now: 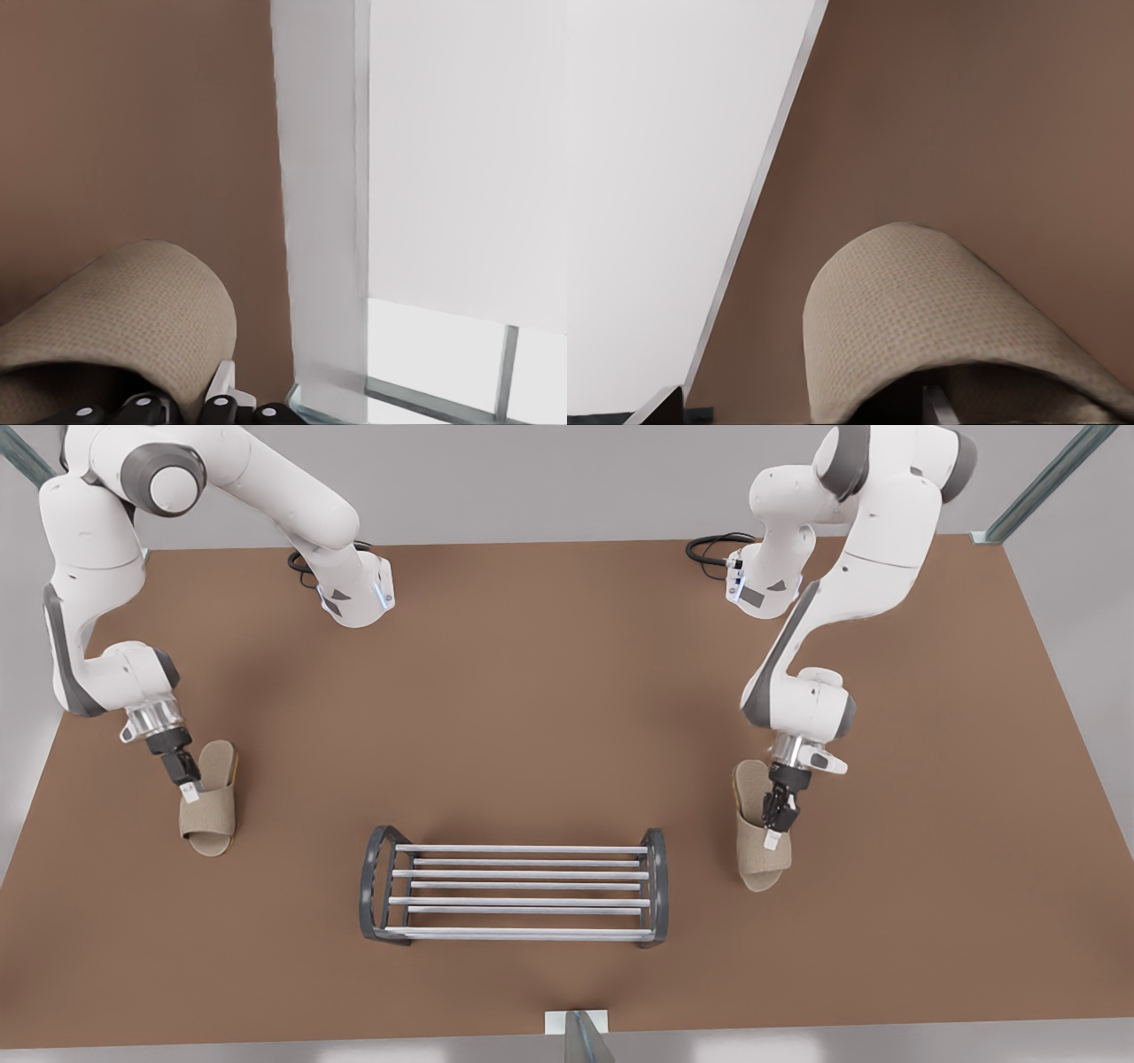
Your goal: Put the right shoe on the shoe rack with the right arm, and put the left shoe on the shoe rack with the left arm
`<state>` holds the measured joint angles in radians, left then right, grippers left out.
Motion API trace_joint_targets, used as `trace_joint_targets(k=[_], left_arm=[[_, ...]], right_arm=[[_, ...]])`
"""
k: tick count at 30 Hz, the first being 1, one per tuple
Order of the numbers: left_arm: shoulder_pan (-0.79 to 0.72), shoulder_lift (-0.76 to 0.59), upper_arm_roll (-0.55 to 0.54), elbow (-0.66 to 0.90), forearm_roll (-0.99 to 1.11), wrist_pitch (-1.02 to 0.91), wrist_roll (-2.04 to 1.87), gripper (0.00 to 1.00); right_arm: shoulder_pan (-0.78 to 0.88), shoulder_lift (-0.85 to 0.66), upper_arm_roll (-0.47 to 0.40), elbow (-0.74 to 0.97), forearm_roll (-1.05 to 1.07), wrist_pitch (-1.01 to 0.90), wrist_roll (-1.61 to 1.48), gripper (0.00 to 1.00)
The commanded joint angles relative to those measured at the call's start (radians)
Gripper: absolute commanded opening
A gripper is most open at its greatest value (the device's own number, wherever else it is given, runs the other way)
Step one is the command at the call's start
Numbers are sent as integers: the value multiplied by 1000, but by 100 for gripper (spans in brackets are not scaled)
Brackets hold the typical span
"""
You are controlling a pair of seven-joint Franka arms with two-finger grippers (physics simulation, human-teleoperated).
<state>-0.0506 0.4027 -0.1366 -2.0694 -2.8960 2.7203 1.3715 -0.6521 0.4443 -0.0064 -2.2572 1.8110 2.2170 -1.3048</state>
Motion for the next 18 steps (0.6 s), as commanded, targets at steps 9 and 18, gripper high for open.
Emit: trace_joint_targets(k=[9, 18], left_arm=[[-23, -197, -138, 296, 50, 630, -508, 21], [-319, -121, -219, 560, 207, 776, -520, 21]], right_arm=[[0, 54, 0, 34, 27, -132, 70, 91], [-1, 34, 19, 36, 27, -117, 67, 22]])
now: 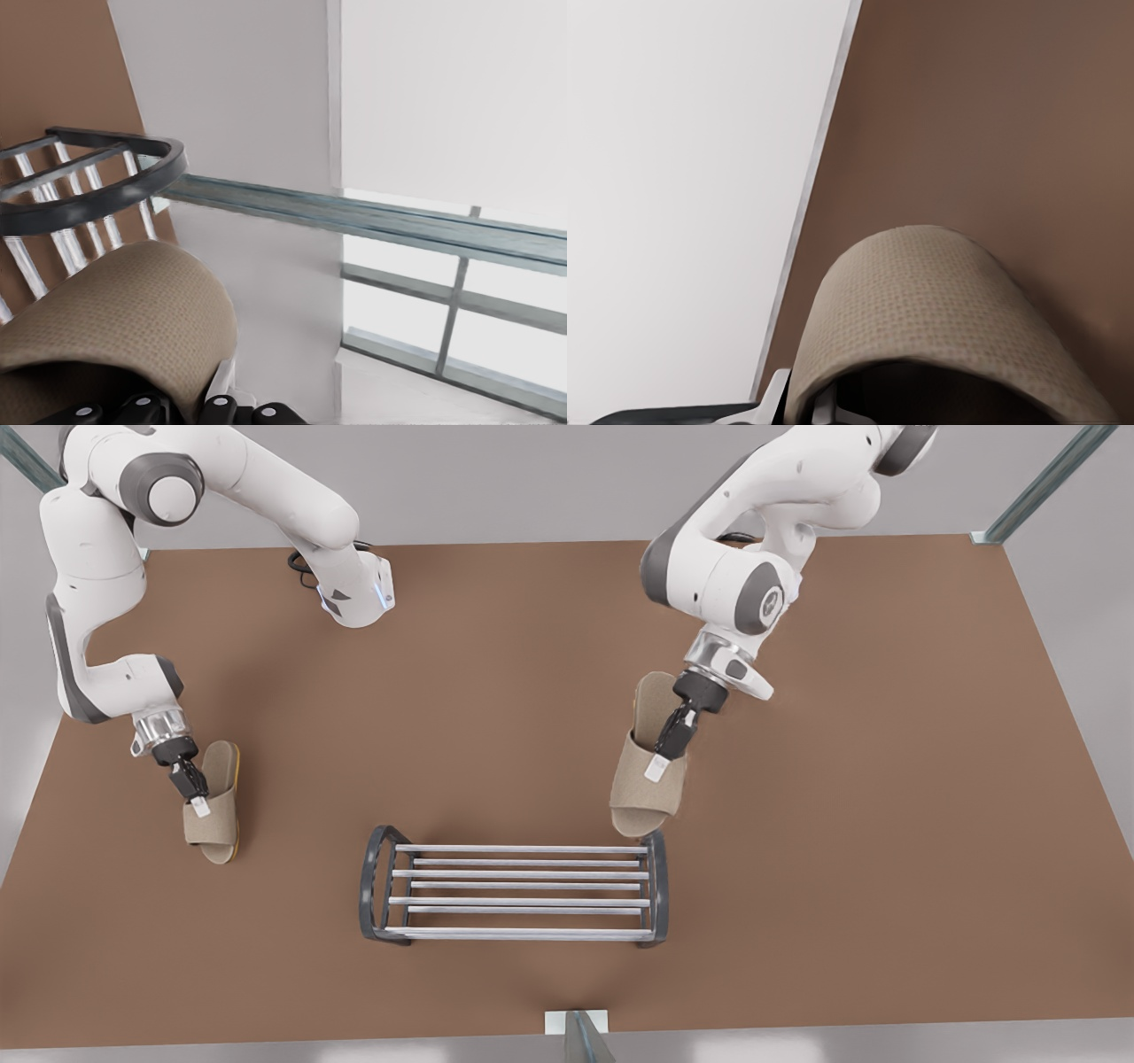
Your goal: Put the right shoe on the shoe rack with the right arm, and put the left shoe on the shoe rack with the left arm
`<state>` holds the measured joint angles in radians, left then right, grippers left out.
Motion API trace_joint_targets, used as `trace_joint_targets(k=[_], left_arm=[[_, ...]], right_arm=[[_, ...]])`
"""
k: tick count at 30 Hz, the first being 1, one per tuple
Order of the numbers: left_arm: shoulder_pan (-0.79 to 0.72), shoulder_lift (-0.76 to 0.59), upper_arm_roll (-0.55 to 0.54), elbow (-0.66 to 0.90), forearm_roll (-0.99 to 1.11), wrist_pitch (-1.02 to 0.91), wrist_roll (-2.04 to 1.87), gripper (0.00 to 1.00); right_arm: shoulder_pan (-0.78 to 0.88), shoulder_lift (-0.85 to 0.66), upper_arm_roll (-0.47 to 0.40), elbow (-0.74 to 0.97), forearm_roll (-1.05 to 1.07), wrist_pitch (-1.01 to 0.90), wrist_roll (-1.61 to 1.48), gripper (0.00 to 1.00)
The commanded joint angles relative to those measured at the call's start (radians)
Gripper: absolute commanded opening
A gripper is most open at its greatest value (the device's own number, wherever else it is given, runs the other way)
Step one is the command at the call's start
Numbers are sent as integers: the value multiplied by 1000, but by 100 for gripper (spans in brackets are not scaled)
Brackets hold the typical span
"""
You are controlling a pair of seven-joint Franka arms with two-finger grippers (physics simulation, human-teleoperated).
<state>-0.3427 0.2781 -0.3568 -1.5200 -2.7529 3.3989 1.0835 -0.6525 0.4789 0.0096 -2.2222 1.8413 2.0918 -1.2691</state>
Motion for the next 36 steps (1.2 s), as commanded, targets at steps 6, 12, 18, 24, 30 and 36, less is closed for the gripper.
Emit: trace_joint_targets(k=[6, 12, 18, 24, 30, 36], left_arm=[[-122, 239, 4, 207, 317, 92, -232, 21], [-213, 352, 88, 323, 369, 79, -247, 21], [-211, 495, 125, 457, 423, 33, -247, 21], [-268, 543, 183, 503, 424, 8, -249, 21], [-268, 566, 233, 504, 426, -62, -247, 23], [-289, 564, 233, 497, 426, -47, -251, 99]], right_arm=[[37, -106, 21, -4, -25, 57, 37, 24], [310, -306, 23, -2, -31, 260, 43, 23], [539, -519, 222, 26, -28, 818, 543, 22], [539, -576, 533, 65, -19, 1179, 1057, 21], [537, -585, 691, 101, 64, 1344, 1214, 21], [541, -554, 748, 139, 59, 1338, 1280, 21]])
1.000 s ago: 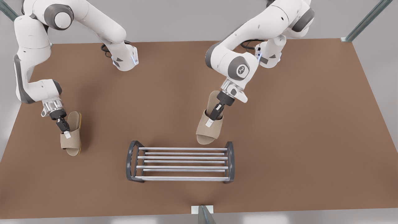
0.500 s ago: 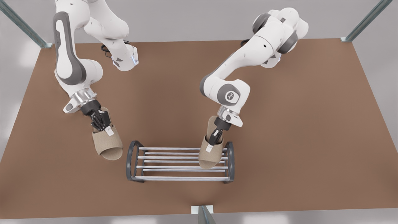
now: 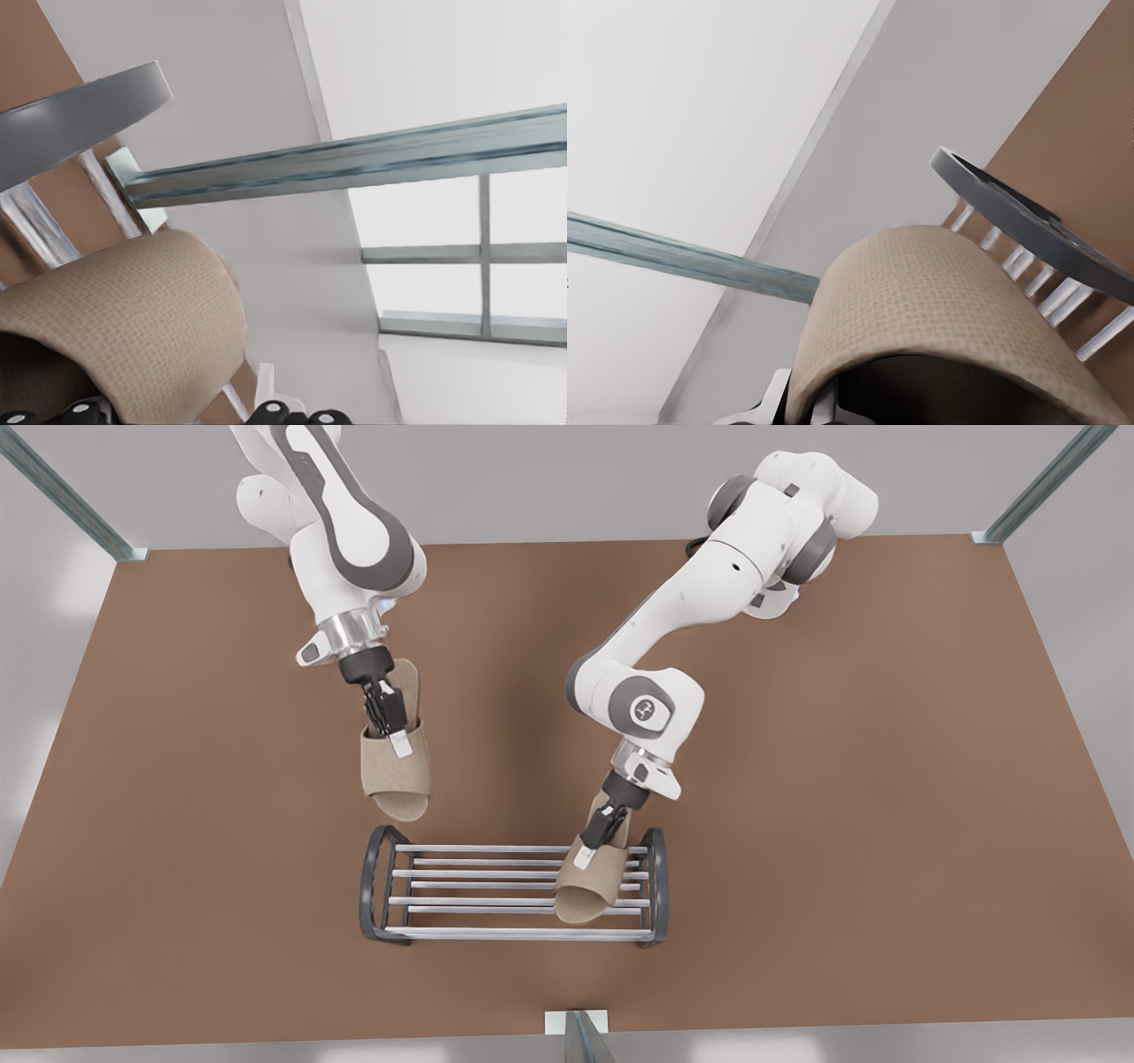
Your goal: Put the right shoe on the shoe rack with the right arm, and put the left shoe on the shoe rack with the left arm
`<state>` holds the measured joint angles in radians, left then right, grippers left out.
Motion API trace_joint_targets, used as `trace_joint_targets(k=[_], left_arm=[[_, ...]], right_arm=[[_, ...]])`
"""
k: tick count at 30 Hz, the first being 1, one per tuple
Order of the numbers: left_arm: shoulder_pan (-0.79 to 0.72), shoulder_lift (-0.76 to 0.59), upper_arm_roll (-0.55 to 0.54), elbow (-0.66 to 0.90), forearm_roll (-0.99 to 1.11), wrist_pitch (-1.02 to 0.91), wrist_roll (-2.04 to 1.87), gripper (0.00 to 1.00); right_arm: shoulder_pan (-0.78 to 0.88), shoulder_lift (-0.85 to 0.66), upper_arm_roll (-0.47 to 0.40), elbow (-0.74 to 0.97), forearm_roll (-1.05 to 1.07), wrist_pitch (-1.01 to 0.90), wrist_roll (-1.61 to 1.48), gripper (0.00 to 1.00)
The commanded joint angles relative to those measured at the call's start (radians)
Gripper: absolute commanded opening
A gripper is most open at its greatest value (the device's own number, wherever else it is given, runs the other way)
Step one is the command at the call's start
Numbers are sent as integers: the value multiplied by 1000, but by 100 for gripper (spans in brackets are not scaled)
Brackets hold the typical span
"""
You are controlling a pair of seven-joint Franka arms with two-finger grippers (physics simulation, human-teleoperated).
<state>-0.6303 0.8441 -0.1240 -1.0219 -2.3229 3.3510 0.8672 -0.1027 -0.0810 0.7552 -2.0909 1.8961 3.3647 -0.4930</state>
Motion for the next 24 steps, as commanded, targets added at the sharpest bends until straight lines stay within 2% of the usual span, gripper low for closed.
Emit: trace_joint_targets(k=[1, 10, 12, 16, 18, 19, 21, 23, 24], left_arm=[[-6, -3, 0, -3, -4, 7, -34, 99], [-5, -6, 7, -4, -7, 4, -37, 99], [0, -46, 7, -53, -7, -1, -37, 99], [7, -259, 6, -239, -32, 10, -56, 99], [78, -487, -5, -302, -262, 139, -82, 100], [130, -585, -2, -360, -259, 150, -68, 100], [205, -635, -8, -518, -18, 140, 198, 100], [332, -691, -8, -704, 36, 128, 960, 100], [446, -681, -8, -768, 37, 39, 1314, 100]], right_arm=[[-9, 15, 3, 15, 1, 61, 504, 21], [18, 130, 3, 51, -71, 42, 491, 21], [20, 153, 1, 63, -91, 41, 491, 21], [54, 239, -11, 92, -143, 42, 491, 21], [77, 270, -13, 101, -222, 42, 491, 21], [78, 270, -13, 101, -290, 42, 491, 21], [92, 270, -13, 101, -347, 42, 491, 21], [110, 291, -14, 101, -463, 44, 491, 21], [136, 314, -36, 103, -511, 53, 491, 21]])
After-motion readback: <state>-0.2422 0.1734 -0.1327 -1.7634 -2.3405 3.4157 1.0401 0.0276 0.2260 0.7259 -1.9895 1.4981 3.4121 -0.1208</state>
